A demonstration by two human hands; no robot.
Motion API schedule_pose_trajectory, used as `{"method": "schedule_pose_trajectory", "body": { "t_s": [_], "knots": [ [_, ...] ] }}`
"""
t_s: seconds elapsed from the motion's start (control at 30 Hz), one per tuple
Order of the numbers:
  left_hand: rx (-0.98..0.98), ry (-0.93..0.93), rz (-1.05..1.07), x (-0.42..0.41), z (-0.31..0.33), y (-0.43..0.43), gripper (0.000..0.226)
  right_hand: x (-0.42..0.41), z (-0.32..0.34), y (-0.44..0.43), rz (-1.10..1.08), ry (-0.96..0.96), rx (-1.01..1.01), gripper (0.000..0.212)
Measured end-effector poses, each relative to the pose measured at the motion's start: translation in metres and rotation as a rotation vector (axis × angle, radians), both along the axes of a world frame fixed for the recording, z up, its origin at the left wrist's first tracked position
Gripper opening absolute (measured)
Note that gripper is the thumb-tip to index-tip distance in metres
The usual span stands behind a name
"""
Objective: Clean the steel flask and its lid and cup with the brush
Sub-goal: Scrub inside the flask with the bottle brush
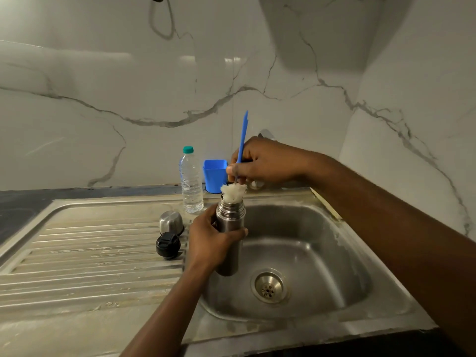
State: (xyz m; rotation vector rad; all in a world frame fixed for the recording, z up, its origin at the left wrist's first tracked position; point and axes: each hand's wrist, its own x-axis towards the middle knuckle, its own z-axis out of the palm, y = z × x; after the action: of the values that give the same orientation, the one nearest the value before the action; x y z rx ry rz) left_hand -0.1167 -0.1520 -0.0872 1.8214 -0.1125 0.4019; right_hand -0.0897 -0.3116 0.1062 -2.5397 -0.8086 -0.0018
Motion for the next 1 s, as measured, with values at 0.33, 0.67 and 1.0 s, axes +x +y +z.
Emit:
{"method": "schedule_pose_trajectory", "body": {
  "t_s": [0.33, 0.67, 1.0],
  "knots": [
    [0.021, -0.002, -0.004, 0.001, -0.001, -0.001, 0.064, 0.003, -0.005, 0.001, 0.011, 0.088, -0.001, 0.023],
    [0.029, -0.025, 0.008, 0.000, 0.000, -0.002, 0.062, 0.005, -0.024, 0.006, -0.007, 0.107, -0.071, 0.022],
    [0.019, -0.018, 0.015, -0.001, 0.000, -0.001, 0.064, 0.004, -0.010, 0.011, -0.029, 0.087, -0.039, 0.025]
  ]
}}
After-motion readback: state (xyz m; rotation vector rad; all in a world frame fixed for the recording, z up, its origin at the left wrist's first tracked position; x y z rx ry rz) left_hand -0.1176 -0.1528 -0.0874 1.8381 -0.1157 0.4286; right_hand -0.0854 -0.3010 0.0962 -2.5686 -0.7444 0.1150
